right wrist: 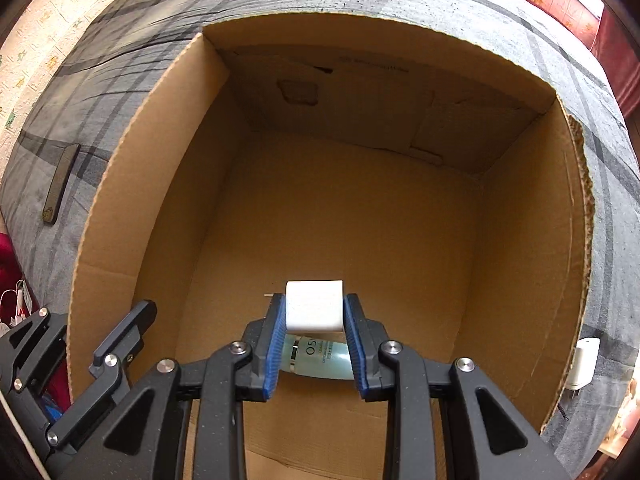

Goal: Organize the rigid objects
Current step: 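Open the right tool to release the charger beside the bottle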

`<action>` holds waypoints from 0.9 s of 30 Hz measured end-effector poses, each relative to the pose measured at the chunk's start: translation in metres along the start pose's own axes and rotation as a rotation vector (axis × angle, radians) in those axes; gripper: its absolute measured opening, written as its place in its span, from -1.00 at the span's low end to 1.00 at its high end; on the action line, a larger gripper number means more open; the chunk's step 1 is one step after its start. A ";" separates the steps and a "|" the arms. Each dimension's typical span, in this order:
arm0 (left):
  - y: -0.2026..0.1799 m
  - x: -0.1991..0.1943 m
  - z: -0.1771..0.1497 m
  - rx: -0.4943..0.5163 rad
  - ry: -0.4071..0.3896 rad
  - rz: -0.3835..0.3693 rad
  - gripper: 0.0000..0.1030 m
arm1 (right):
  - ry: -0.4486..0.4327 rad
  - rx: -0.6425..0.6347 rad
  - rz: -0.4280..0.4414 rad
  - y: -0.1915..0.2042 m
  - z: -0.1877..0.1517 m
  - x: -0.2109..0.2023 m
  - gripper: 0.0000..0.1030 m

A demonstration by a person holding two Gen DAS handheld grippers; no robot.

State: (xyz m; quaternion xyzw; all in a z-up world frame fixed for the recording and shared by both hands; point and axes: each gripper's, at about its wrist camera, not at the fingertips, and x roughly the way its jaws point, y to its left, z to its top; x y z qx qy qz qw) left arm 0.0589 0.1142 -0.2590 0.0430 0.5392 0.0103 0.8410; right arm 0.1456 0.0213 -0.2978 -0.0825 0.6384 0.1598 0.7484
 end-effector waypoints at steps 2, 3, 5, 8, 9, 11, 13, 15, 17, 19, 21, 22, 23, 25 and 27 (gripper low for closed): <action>0.000 0.000 0.000 0.001 0.000 0.001 -0.71 | 0.006 0.001 -0.001 0.000 0.000 0.005 -0.41; -0.001 0.000 0.000 0.001 0.000 0.001 -0.71 | 0.007 0.003 0.000 0.000 0.001 0.007 -0.41; -0.001 0.000 0.000 0.002 0.000 0.001 -0.71 | 0.007 0.005 0.008 -0.001 0.002 0.008 -0.40; -0.001 0.000 0.000 0.002 0.000 0.001 -0.71 | 0.006 0.003 0.013 -0.001 0.002 0.009 -0.39; -0.001 0.000 0.000 0.001 0.002 0.000 -0.71 | 0.004 0.001 0.014 -0.001 0.003 0.009 -0.39; -0.001 0.000 0.000 0.002 0.001 0.002 -0.71 | 0.002 0.002 0.013 -0.002 0.003 0.008 -0.40; -0.001 0.000 0.000 0.002 0.002 0.001 -0.71 | -0.004 0.005 0.014 -0.003 0.000 0.005 -0.40; 0.000 0.000 0.001 0.002 0.002 0.002 -0.71 | -0.010 0.007 0.020 -0.001 -0.001 0.001 -0.39; 0.000 0.000 0.001 -0.001 0.002 0.000 -0.71 | -0.020 0.007 0.023 0.000 -0.002 -0.005 -0.40; 0.001 0.000 0.001 -0.001 0.003 -0.001 -0.71 | -0.031 0.006 0.027 0.000 -0.006 -0.013 -0.40; 0.001 0.000 0.001 0.001 0.003 -0.001 -0.71 | -0.047 0.004 0.034 0.001 -0.007 -0.020 -0.40; 0.001 0.000 0.001 -0.001 0.003 -0.001 -0.71 | -0.055 0.003 0.035 0.001 -0.011 -0.024 -0.40; 0.001 0.000 0.001 -0.003 0.003 -0.003 -0.71 | -0.062 -0.001 0.032 0.001 -0.014 -0.028 -0.40; 0.002 0.000 0.001 -0.004 0.003 -0.002 -0.71 | -0.076 -0.005 0.029 0.003 -0.017 -0.035 -0.40; 0.002 0.000 0.001 -0.004 0.003 -0.002 -0.71 | -0.087 -0.009 0.028 0.004 -0.020 -0.042 -0.40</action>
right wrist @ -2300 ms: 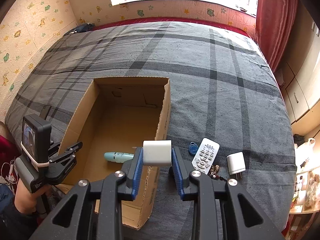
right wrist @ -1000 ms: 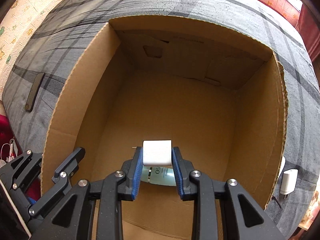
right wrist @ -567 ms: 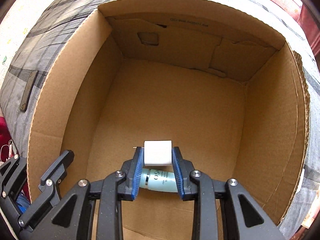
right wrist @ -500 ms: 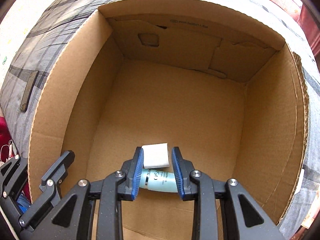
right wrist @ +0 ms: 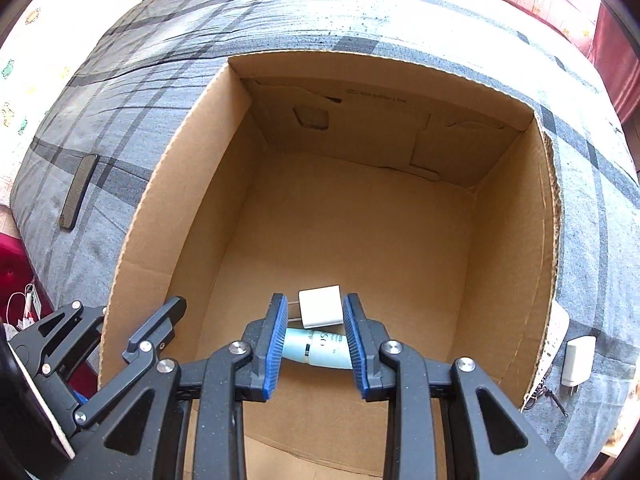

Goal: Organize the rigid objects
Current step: 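Open the right tool to release the charger beside the bottle, then withdraw the right tool from the box toward the remaining items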

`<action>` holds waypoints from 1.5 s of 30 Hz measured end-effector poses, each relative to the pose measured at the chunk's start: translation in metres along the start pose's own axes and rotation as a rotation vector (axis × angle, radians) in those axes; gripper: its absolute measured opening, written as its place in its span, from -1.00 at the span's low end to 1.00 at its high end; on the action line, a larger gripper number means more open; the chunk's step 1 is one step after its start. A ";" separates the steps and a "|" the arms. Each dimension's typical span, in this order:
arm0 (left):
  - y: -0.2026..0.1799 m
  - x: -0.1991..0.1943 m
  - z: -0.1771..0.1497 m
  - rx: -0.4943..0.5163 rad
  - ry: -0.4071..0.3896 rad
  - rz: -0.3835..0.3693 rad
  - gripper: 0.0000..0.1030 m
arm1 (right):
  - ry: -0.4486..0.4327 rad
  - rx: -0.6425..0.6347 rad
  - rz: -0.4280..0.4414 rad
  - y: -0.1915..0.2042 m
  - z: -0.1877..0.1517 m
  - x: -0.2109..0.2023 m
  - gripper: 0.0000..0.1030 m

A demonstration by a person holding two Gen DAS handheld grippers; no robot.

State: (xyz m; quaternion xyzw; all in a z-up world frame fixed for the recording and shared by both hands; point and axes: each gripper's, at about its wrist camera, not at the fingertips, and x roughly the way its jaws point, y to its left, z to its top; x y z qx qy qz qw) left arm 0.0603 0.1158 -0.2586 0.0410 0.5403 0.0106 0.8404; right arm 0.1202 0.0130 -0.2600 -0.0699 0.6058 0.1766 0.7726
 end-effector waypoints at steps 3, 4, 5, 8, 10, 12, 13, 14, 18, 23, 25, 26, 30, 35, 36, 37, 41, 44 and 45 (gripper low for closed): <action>0.000 0.000 0.000 0.000 0.000 0.000 -0.71 | -0.021 -0.005 -0.011 0.000 -0.004 -0.011 -0.36; 0.000 0.000 0.000 0.001 0.001 0.001 -0.71 | -0.030 -0.009 -0.019 0.000 -0.005 -0.015 -0.32; -0.001 0.000 0.000 0.002 0.001 0.002 -0.71 | -0.041 -0.012 -0.026 0.000 -0.006 -0.020 -0.29; -0.001 0.000 0.000 0.001 0.001 0.002 -0.71 | -0.069 -0.010 -0.028 -0.001 -0.006 -0.035 -0.08; -0.001 0.000 0.000 0.000 0.002 0.001 -0.71 | -0.092 -0.003 -0.035 -0.004 -0.008 -0.046 0.03; -0.001 0.001 0.000 0.001 0.002 0.002 -0.71 | -0.105 -0.002 -0.045 -0.007 -0.010 -0.055 0.05; -0.001 0.001 0.000 0.002 0.002 0.003 -0.71 | -0.109 0.002 -0.050 -0.008 -0.011 -0.059 0.09; -0.001 0.001 0.000 0.002 0.002 0.003 -0.71 | -0.115 0.009 -0.050 -0.011 -0.009 -0.063 0.15; -0.001 0.001 0.000 0.002 0.002 0.003 -0.71 | -0.136 0.032 -0.048 -0.021 -0.014 -0.074 0.46; 0.000 0.001 0.000 0.001 0.001 0.002 -0.71 | -0.158 0.062 -0.035 -0.037 -0.023 -0.087 0.77; 0.000 0.001 -0.001 0.000 0.001 0.001 -0.71 | -0.160 0.076 -0.037 -0.044 -0.027 -0.090 0.77; 0.000 0.001 0.000 0.001 0.001 0.002 -0.71 | -0.164 0.077 -0.046 -0.047 -0.030 -0.091 0.82; -0.002 0.000 0.000 0.007 0.002 0.006 -0.71 | -0.211 0.095 -0.055 -0.061 -0.041 -0.102 0.95; -0.002 0.001 0.000 0.005 0.002 0.005 -0.71 | -0.229 0.133 -0.074 -0.086 -0.053 -0.112 0.96; -0.002 0.001 0.000 0.005 0.003 0.005 -0.71 | -0.227 0.139 -0.077 -0.091 -0.056 -0.112 0.97; -0.002 0.001 0.000 0.006 0.003 0.005 -0.71 | -0.227 0.149 -0.083 -0.097 -0.059 -0.113 1.00; -0.002 0.000 0.000 0.005 0.003 0.005 -0.71 | -0.220 0.200 -0.128 -0.122 -0.072 -0.110 1.00; -0.002 0.001 0.000 0.006 0.003 0.006 -0.71 | -0.207 0.236 -0.155 -0.144 -0.082 -0.105 1.00; -0.002 0.001 0.000 0.007 0.003 0.007 -0.71 | -0.203 0.252 -0.163 -0.152 -0.085 -0.103 1.00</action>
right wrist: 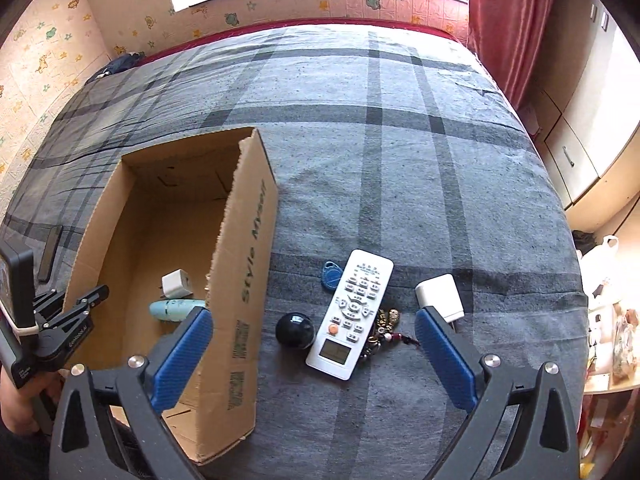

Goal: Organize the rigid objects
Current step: 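Withdraw the right tool from the box toward the remaining items, then lower the right tool onto the larger white charger and close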

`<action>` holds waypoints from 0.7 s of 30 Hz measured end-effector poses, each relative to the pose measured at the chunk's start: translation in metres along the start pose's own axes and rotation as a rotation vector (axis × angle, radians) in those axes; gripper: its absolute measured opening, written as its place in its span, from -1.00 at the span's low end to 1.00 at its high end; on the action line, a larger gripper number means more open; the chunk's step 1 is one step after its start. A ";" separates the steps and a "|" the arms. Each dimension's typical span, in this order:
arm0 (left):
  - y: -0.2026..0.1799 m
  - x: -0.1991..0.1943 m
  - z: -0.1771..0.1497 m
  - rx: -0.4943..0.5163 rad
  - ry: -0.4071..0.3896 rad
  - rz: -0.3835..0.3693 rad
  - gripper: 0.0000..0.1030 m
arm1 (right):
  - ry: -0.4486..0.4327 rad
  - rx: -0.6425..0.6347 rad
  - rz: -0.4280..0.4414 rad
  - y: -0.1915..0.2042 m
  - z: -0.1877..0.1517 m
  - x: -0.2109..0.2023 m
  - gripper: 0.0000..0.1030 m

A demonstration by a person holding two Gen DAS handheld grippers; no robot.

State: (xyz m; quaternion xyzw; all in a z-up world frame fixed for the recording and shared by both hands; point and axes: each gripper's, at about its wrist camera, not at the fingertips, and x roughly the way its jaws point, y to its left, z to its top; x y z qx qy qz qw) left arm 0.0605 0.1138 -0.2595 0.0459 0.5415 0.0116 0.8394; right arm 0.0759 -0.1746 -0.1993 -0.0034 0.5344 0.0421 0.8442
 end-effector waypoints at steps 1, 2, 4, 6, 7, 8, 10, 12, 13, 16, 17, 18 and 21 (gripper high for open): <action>0.000 0.000 0.000 0.001 0.000 0.001 -0.71 | 0.006 0.012 -0.012 -0.008 -0.002 0.003 1.00; 0.000 0.000 0.001 -0.001 0.000 0.001 -0.71 | 0.011 0.025 -0.023 -0.015 -0.003 0.006 1.00; 0.000 0.000 0.001 -0.003 0.000 -0.001 -0.71 | 0.018 0.045 -0.042 -0.028 -0.005 0.011 0.99; 0.000 0.000 0.001 -0.006 0.000 -0.001 -0.71 | 0.024 0.063 -0.068 -0.041 -0.007 0.016 0.99; 0.000 0.000 0.001 -0.005 0.000 0.000 -0.71 | 0.027 0.074 -0.075 -0.046 -0.008 0.018 0.99; 0.000 0.000 0.002 -0.004 0.001 0.002 -0.71 | 0.034 0.084 -0.081 -0.052 -0.008 0.022 1.00; -0.001 0.000 0.002 -0.004 0.002 0.002 -0.71 | 0.043 0.102 -0.088 -0.062 -0.010 0.028 1.00; -0.001 0.000 0.002 -0.006 0.001 0.003 -0.71 | 0.051 0.117 -0.097 -0.071 -0.011 0.036 1.00; 0.000 0.000 0.002 -0.007 0.001 0.002 -0.71 | 0.055 0.121 -0.102 -0.075 -0.011 0.040 1.00; 0.000 0.000 0.002 -0.010 0.002 0.001 -0.71 | 0.063 0.123 -0.117 -0.087 -0.014 0.052 1.00; 0.000 0.000 0.001 -0.009 0.002 0.001 -0.71 | 0.066 0.120 -0.121 -0.090 -0.014 0.056 0.99; 0.000 0.000 0.002 -0.007 0.002 0.003 -0.71 | 0.069 0.119 -0.123 -0.093 -0.014 0.061 0.99; 0.000 0.000 0.002 -0.008 0.003 0.004 -0.71 | 0.073 0.126 -0.124 -0.105 -0.015 0.075 1.00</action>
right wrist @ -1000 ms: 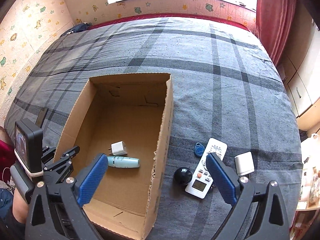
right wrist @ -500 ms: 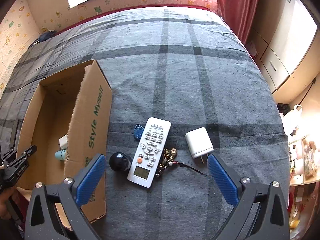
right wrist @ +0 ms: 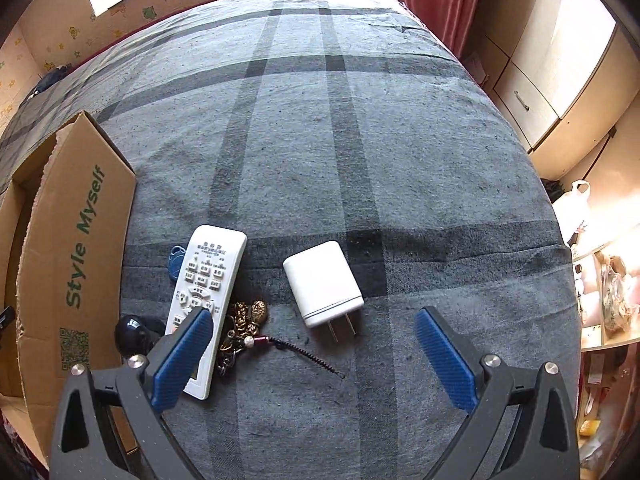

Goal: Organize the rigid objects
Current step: 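Lower the right tool onto the larger white charger and close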

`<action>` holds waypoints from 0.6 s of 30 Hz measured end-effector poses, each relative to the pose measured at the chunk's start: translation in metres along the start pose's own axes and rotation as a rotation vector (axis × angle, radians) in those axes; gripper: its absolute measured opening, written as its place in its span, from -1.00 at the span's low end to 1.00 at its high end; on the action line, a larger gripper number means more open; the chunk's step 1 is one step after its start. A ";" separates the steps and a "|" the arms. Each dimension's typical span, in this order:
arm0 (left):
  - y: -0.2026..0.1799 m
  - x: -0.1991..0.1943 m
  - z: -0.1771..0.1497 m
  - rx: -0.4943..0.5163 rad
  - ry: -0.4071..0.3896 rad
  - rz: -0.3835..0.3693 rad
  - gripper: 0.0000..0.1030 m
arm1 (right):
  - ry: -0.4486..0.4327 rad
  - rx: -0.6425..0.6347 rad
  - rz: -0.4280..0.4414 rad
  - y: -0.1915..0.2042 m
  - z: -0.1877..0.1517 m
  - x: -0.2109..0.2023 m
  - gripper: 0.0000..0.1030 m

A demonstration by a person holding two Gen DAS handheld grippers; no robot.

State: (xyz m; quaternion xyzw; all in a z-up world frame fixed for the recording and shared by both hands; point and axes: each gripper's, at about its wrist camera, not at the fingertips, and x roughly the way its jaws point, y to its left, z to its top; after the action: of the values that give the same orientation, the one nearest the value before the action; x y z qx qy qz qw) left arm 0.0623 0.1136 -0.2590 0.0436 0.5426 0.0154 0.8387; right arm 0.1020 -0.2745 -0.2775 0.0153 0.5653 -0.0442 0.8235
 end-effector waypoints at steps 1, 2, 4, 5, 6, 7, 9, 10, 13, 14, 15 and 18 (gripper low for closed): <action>0.000 0.000 0.000 0.000 0.000 0.000 -0.71 | 0.004 0.001 -0.002 -0.002 0.001 0.005 0.99; 0.000 0.000 0.000 0.000 0.000 0.000 -0.71 | 0.008 0.001 -0.007 -0.004 0.002 0.010 0.99; 0.000 0.000 0.000 0.000 0.000 0.000 -0.71 | 0.006 -0.005 -0.011 -0.006 0.003 0.019 0.99; 0.000 0.000 0.000 0.001 0.000 0.001 -0.71 | 0.007 -0.009 -0.013 -0.007 0.003 0.024 0.99; 0.000 0.000 0.000 0.001 0.000 0.001 -0.71 | 0.013 -0.011 -0.018 -0.009 0.004 0.029 0.99; 0.000 0.000 0.000 0.001 0.000 0.001 -0.71 | 0.019 -0.012 -0.023 -0.010 0.004 0.034 0.99; 0.000 0.000 0.000 -0.001 0.001 0.000 -0.71 | 0.027 -0.011 -0.018 -0.012 0.005 0.042 0.99; 0.000 0.000 0.000 0.000 0.000 0.001 -0.71 | 0.029 -0.007 -0.012 -0.013 0.005 0.045 0.99; 0.000 0.000 0.000 0.000 0.000 0.001 -0.71 | 0.042 0.012 -0.009 -0.016 0.008 0.052 0.98; 0.000 0.000 0.000 0.000 0.001 0.001 -0.71 | 0.049 0.017 -0.003 -0.017 0.009 0.054 0.97; 0.000 0.000 0.000 0.000 0.000 0.001 -0.71 | 0.049 0.019 0.003 -0.017 0.010 0.055 0.96; 0.000 0.000 0.000 0.000 0.001 0.002 -0.71 | 0.048 0.015 0.014 -0.016 0.012 0.056 0.80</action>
State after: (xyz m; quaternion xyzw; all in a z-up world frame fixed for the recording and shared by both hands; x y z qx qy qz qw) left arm 0.0625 0.1139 -0.2590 0.0443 0.5430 0.0163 0.8384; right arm 0.1322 -0.2948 -0.3249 0.0266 0.5846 -0.0424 0.8098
